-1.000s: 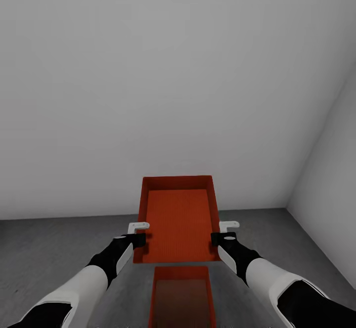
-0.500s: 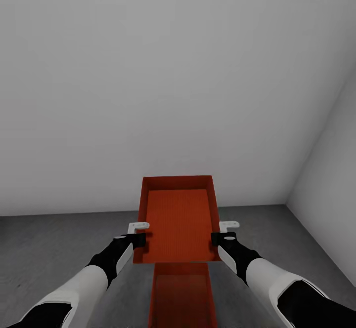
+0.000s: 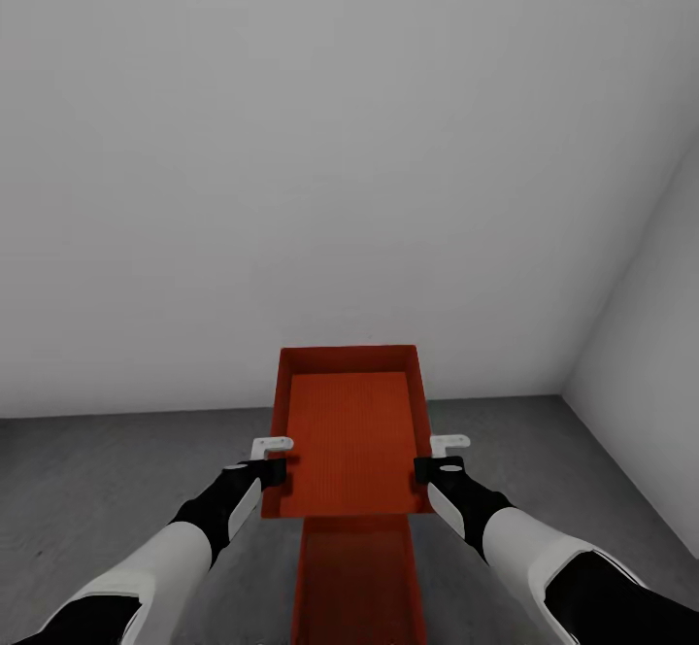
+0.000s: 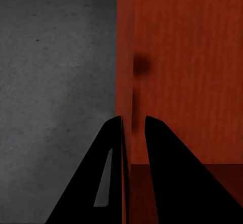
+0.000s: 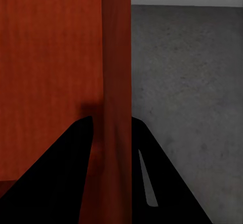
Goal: Move the two storage containers from the living room to the garage. In the garage, place one container on the floor and stack the other container on top of it (either order is fine).
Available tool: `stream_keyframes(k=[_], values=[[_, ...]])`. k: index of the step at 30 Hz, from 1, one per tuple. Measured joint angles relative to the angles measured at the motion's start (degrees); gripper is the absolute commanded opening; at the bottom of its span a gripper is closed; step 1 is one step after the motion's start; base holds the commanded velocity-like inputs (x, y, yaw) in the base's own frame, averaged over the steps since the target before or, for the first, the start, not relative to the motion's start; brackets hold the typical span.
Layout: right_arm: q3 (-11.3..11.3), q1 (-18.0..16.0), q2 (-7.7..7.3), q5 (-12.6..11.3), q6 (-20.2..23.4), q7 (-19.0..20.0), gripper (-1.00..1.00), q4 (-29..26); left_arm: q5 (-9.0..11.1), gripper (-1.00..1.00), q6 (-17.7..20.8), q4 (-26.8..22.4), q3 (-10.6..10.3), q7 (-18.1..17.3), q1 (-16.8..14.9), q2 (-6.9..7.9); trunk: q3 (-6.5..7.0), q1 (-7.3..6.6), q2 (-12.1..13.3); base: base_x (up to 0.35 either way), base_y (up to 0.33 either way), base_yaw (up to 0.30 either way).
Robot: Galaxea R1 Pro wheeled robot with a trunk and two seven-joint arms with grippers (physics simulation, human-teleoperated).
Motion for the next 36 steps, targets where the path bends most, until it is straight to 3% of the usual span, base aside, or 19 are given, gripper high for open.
stream_keyframes(k=[36], values=[[-0.02, 0.00, -0.32, -0.01, 0.00, 0.44, -1.00, -0.01, -0.41, -1.00, -0.04, 0.01, 0.32, 0.27, -0.01, -0.35, -3.34, 0.00, -0.01, 0.000, 0.000, 0.000]])
